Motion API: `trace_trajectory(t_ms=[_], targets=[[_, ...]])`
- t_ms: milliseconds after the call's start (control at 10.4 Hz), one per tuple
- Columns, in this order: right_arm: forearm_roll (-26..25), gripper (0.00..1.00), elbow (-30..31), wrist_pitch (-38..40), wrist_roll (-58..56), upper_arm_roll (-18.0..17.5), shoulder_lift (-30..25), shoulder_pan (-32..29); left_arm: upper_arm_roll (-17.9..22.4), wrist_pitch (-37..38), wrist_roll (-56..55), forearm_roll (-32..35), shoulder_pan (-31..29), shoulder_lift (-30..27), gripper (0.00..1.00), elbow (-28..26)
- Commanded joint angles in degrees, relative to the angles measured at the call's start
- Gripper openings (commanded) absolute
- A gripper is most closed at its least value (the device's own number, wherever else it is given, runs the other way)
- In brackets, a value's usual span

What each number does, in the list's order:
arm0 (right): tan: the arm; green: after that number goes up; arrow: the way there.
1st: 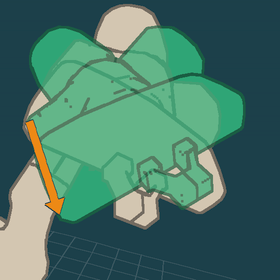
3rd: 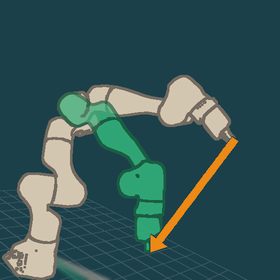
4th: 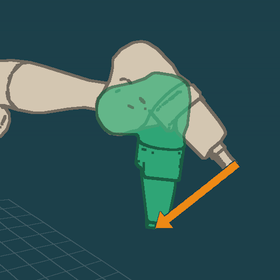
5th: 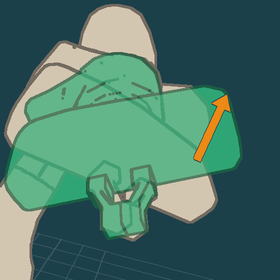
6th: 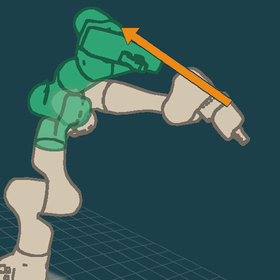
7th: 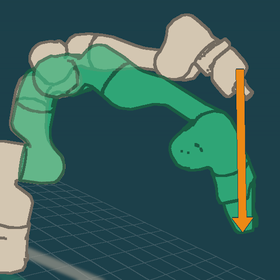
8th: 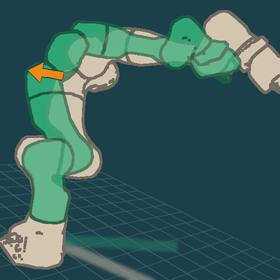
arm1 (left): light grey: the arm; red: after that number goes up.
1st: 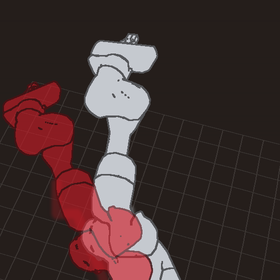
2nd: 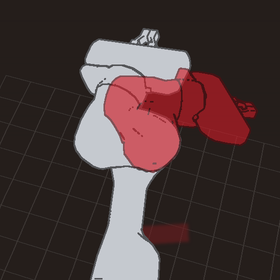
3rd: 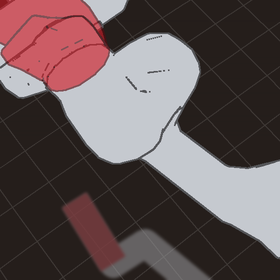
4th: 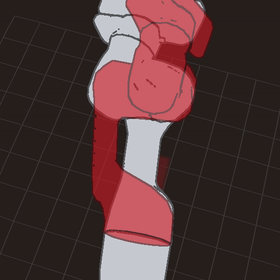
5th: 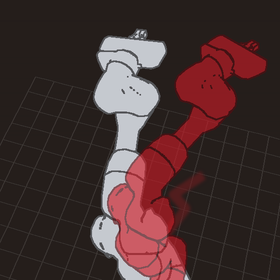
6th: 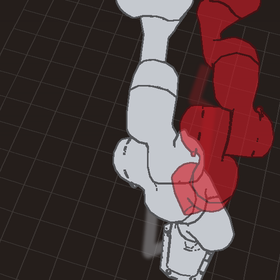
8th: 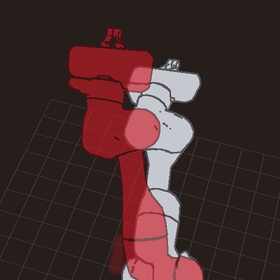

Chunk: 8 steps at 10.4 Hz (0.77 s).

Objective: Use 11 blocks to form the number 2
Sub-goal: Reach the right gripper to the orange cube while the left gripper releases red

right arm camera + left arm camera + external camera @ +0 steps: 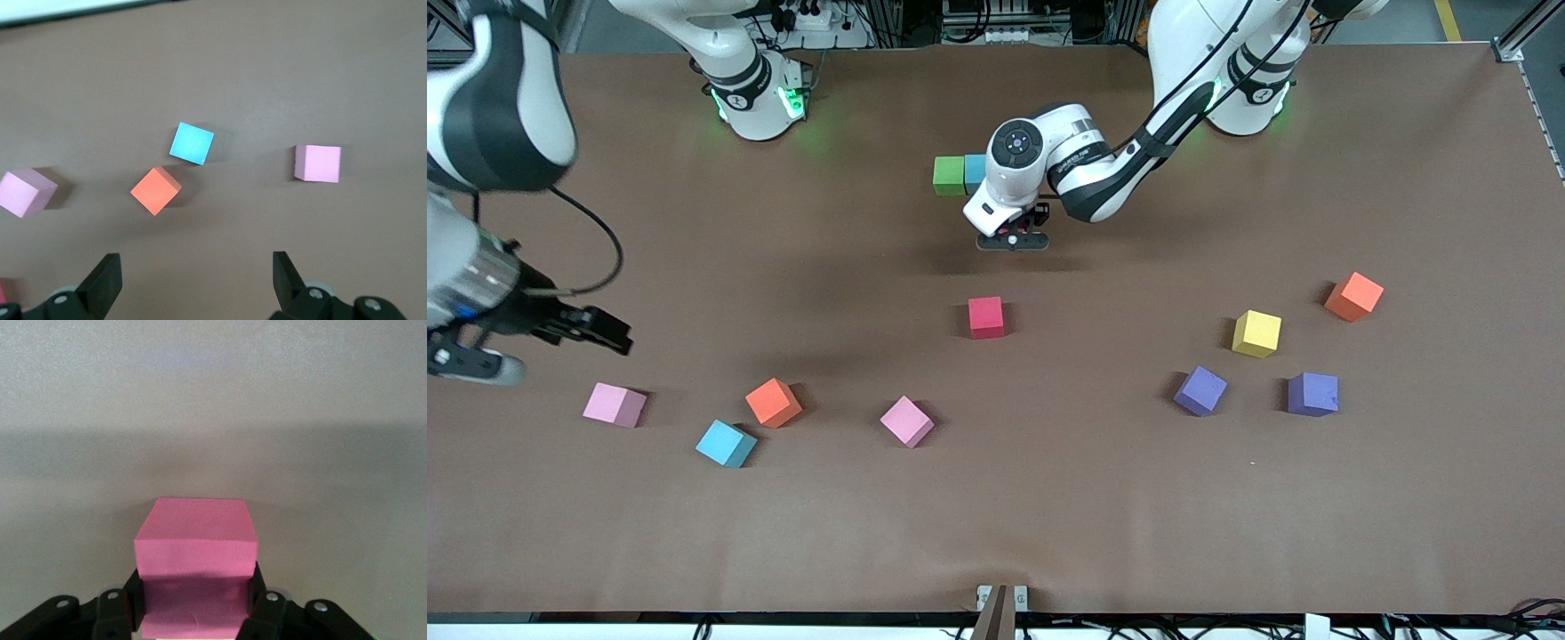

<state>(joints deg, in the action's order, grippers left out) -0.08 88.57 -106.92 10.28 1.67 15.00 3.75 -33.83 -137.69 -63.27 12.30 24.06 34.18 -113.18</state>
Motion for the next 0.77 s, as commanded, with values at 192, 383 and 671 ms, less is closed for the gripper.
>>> trace_trajectory(t_ms=[192, 383, 671], targets=[[0.16, 1.00, -2.79, -3.11, -3.41, -0.97, 8.45, 2.40, 0.08, -0.73, -0.54, 0.36, -0.77, -1.04, 1.00, -0.02], [0.34, 1.00, -2.26, -4.34, -9.46, -1.23, 11.18, 2.67, 0.08, -0.56, -0.45, 0.36, -1.65, -3.49, 1.00, -0.02], [0.25, 1.00, -1.38, -6.36, -16.50, -2.46, 15.22, 2.58, -0.01, 2.14, 0.94, 0.36, -3.92, -10.16, 1.00, -0.11]])
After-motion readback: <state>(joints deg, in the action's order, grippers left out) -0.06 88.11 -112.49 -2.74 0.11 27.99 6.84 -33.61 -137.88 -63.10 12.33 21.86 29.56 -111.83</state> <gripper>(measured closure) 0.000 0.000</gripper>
